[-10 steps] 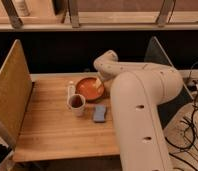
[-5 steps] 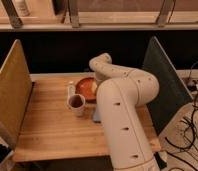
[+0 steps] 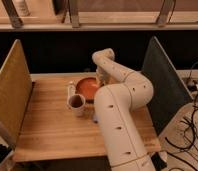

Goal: Pick up the ceramic bowl

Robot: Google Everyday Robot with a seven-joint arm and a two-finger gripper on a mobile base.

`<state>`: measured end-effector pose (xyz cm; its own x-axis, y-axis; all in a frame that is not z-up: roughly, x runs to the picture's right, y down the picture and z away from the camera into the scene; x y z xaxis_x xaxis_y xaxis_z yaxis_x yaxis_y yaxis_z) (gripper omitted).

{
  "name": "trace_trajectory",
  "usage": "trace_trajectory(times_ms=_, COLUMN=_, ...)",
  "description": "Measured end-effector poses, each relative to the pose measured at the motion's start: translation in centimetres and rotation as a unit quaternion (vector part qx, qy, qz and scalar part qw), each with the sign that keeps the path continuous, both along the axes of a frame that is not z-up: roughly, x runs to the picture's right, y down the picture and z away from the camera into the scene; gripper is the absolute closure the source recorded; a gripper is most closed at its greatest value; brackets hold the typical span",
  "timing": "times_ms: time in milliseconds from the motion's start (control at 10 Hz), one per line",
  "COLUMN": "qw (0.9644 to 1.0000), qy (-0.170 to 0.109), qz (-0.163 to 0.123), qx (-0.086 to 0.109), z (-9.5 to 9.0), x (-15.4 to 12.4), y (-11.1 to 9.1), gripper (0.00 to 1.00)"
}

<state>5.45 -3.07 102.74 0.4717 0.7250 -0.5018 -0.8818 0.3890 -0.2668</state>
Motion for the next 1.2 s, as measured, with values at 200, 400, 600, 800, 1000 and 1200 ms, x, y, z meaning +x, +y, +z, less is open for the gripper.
trace_trajectory(times_ms=200, qw=0.9999, qy=-0.003, qz=0.012, qx=-0.008, z=0.2, x=0.9, y=0.3, gripper=0.96)
trace_trajectory(times_ms=400, qw=0.9998, qy=-0.004, qz=0.021, qx=-0.007, z=0.1, x=1.5, y=0.0, gripper=1.00)
trace_trajectory(times_ms=600, qw=0.9983, qy=-0.014, qz=0.042, qx=0.038, z=-1.6, x=2.2, y=-3.9, gripper=1.00)
trace_trajectory(times_ms=800, qw=0.9907, qy=-0.029, qz=0.065, qx=0.116, z=-5.7, x=3.4, y=-10.0, gripper=1.00)
trace_trajectory(times_ms=1000, qw=0.9814, qy=-0.039, qz=0.077, qx=0.172, z=-9.7, x=4.4, y=-13.5, gripper=1.00)
trace_trajectory(times_ms=1200, qw=0.9684, qy=-0.049, qz=0.090, qx=0.227, z=-14.5, x=6.2, y=-15.1, gripper=1.00)
